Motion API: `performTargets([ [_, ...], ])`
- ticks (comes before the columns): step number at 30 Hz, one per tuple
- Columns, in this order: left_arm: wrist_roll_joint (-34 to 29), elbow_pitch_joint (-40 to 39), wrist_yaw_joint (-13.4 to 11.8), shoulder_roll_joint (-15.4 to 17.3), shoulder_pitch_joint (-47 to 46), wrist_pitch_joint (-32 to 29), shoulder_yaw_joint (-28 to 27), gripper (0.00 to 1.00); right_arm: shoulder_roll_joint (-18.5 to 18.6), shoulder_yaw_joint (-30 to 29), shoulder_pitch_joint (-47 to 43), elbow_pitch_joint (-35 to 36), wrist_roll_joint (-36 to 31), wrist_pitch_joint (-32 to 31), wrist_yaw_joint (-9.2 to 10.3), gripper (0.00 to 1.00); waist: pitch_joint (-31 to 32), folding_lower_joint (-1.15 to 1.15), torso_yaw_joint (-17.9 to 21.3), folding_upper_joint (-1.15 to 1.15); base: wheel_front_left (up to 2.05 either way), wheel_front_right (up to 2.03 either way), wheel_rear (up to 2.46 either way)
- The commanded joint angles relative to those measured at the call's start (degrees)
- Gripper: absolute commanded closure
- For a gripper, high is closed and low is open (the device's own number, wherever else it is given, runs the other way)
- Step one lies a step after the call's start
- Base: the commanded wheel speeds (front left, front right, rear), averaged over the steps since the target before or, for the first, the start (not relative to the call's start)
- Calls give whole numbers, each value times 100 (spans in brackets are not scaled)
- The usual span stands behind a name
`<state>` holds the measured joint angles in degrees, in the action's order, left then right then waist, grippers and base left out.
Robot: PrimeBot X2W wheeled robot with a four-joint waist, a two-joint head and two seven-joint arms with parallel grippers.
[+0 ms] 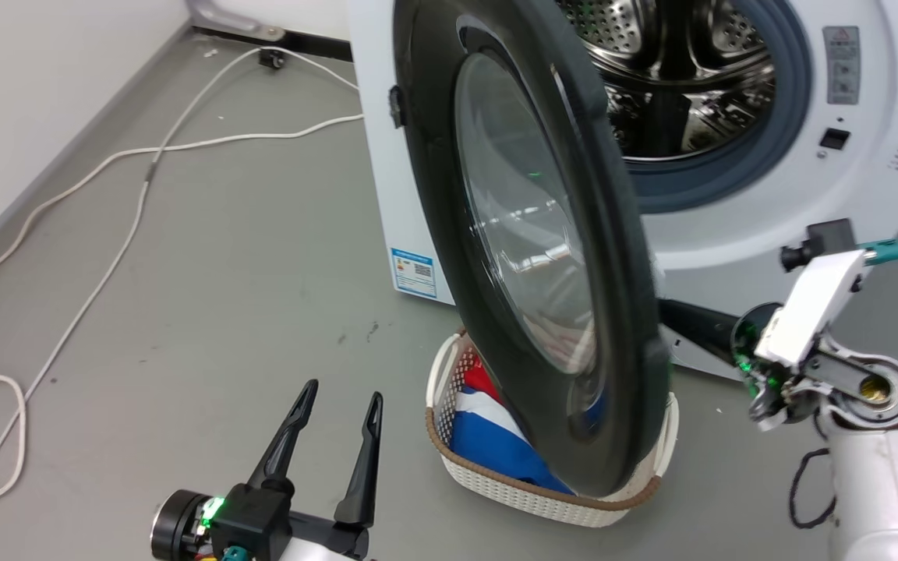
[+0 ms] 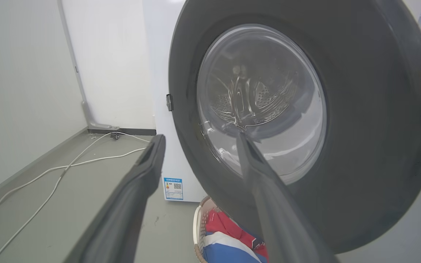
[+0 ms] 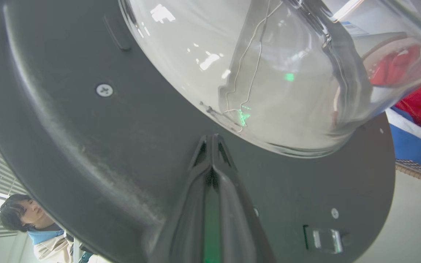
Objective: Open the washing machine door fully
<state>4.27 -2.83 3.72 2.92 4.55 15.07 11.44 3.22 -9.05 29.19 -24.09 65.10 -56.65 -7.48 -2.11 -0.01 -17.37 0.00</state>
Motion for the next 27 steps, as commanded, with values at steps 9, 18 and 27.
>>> performTargets([
  [9, -58, 65, 17, -5, 208, 16, -120, 0, -56, 1074, -489, 336, 779, 333, -1, 100, 161, 1, -373, 0, 0, 0, 0],
  [18, -89, 73, 35, -5, 263, 16, -146, 0, -55, 1823, -776, 426, 1202, 696, -2, 100, 234, 1, -635, 0, 0, 0, 0],
  [27, -30, 65, 0, -5, 250, 16, -193, 0, -52, 2057, -717, 302, 1253, 960, -1, 100, 222, 1, -735, 0, 0, 0, 0],
])
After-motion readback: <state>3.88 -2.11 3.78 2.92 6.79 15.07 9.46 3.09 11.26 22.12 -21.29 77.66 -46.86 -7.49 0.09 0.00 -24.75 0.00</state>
